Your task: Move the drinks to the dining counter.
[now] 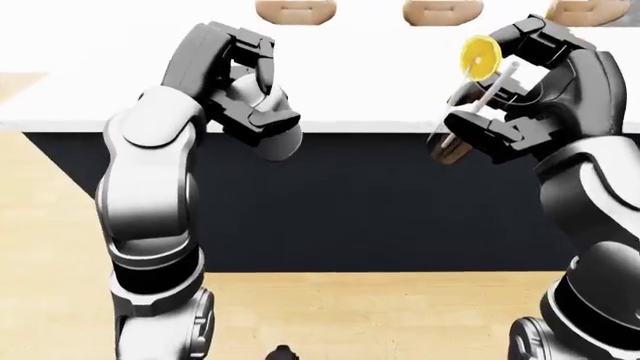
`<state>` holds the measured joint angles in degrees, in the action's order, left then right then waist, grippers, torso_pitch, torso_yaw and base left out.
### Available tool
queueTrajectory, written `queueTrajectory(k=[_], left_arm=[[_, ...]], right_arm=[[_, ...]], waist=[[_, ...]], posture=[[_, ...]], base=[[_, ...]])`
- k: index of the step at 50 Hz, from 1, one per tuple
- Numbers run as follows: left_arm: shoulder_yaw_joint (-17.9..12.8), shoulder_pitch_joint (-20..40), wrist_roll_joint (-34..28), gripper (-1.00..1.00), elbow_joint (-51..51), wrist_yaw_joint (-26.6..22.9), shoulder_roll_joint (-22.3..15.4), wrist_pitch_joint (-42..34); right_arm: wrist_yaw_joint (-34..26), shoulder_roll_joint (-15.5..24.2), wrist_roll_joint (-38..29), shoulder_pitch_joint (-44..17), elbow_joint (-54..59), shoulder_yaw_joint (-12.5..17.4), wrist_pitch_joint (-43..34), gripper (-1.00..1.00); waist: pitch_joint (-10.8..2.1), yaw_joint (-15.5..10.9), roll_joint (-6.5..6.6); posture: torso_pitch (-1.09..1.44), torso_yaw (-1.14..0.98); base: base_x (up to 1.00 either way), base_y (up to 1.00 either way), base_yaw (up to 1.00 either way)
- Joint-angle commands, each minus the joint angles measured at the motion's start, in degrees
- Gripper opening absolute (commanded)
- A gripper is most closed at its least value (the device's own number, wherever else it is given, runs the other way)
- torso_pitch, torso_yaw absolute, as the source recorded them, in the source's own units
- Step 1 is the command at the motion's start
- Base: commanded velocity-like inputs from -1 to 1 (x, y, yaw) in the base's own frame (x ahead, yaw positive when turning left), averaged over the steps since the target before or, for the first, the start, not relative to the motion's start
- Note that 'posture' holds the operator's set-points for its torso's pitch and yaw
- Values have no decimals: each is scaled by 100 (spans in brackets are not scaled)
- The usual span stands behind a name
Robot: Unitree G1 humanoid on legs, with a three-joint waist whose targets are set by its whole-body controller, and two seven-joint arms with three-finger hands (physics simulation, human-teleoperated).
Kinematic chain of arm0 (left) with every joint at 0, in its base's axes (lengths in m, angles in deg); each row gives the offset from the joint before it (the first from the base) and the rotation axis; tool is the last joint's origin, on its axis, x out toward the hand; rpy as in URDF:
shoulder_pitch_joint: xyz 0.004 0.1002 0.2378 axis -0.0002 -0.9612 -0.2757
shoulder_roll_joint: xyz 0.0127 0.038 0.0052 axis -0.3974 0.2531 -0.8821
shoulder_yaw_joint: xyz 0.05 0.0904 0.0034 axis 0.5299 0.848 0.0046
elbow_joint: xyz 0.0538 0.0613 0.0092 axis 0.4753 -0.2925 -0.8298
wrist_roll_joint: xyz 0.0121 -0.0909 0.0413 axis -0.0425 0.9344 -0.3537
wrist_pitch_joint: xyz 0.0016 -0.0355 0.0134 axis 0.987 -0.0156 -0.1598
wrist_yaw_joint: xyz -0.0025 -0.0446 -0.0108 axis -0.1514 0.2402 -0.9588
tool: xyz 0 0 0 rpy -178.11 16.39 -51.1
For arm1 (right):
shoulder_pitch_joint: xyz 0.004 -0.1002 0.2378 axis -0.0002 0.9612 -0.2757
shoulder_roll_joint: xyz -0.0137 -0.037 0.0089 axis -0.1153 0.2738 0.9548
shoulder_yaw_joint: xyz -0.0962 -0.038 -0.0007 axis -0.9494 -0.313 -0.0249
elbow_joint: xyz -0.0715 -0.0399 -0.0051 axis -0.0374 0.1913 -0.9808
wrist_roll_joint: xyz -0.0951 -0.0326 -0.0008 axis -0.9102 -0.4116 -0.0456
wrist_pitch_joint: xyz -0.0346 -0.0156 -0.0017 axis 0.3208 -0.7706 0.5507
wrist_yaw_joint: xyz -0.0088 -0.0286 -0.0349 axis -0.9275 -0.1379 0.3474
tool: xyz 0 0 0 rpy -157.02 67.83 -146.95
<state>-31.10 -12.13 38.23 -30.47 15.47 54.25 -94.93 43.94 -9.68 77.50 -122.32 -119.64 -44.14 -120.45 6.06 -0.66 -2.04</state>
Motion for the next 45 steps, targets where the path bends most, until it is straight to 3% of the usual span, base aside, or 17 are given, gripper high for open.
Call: queueTrajectory(k=[1,3,4,6,8,13,14,15,18,19,29,30,32,37,41,44,45], left_arm=[[-203,300,-118,-100,269,130,-115,225],[-201,309,-124,-100,299,123,-122,187],[-201,310,-124,-100,309,121,-122,178],[-212,296,-116,-100,292,127,-120,207],[-208,269,-112,-100,294,135,-110,224],[-210,260,-109,-100,329,136,-116,189],[-209,263,-109,-100,337,136,-117,176],[-208,262,-108,-100,339,136,-116,177],[-219,241,-100,-100,341,139,-115,191],[-213,232,-100,-100,345,139,-115,190],[-241,201,-64,-100,324,153,-137,247],[-238,199,-62,-100,328,156,-137,244],[-236,181,-58,-100,324,165,-128,257],[-228,178,-59,-100,350,165,-128,233],[-231,193,-59,-100,345,162,-135,226],[-234,177,-52,-100,339,164,-135,248],[-234,190,-53,-100,347,160,-141,228]], right_arm=[[7,68,73,-195,-139,42,218,-100],[35,69,92,-202,-146,27,215,-99],[32,73,79,-185,-130,3,240,-100],[35,67,67,-173,-121,-21,241,-100],[10,54,36,-141,-91,-43,300,-100],[6,33,24,-129,-107,-30,310,-100],[-5,30,15,-113,-110,-39,332,-100],[-6,26,11,-107,-111,-40,335,-100],[-11,19,-7,-95,-99,-43,360,-99],[-20,-6,-17,-84,-71,-19,443,-99],[12,9,-56,-95,-64,-85,433,-100],[-3,-8,-69,-75,-64,-96,440,-100],[-15,-20,-73,-74,-75,-86,431,-100],[-30,-29,-90,-56,-89,-69,418,-100],[-38,-32,-110,-70,-70,-62,437,-100],[-36,-40,-121,-65,-68,-68,447,-100],[-30,-45,-123,-74,-70,-71,443,-100]], waist=[[-240,-38,16],[-373,-58,367],[-380,15,135],[-574,-70,259],[-327,-99,300],[-291,-148,147],[-123,-144,76],[-251,-141,104],[-373,-155,-264],[-282,-146,-96],[-485,7,28],[-692,6,84],[-287,29,114],[-316,-67,308],[-388,-180,147],[-547,-20,-233],[-308,-102,-377]], posture=[[0,0],[0,0],[0,0],[0,0],[0,0],[0,0],[0,0],[0,0],[0,0],[0,0],[0,0],[0,0],[0,0],[0,0],[0,0],[0,0],[0,0]], base=[[0,0,0],[0,0,0],[0,0,0],[26,0,0],[56,0,0],[57,0,0],[4,0,0],[0,0,0],[0,0,0],[0,0,0],[0,0,0],[43,0,0],[55,0,0],[57,0,0],[57,0,0],[19,0,0],[0,0,0]])
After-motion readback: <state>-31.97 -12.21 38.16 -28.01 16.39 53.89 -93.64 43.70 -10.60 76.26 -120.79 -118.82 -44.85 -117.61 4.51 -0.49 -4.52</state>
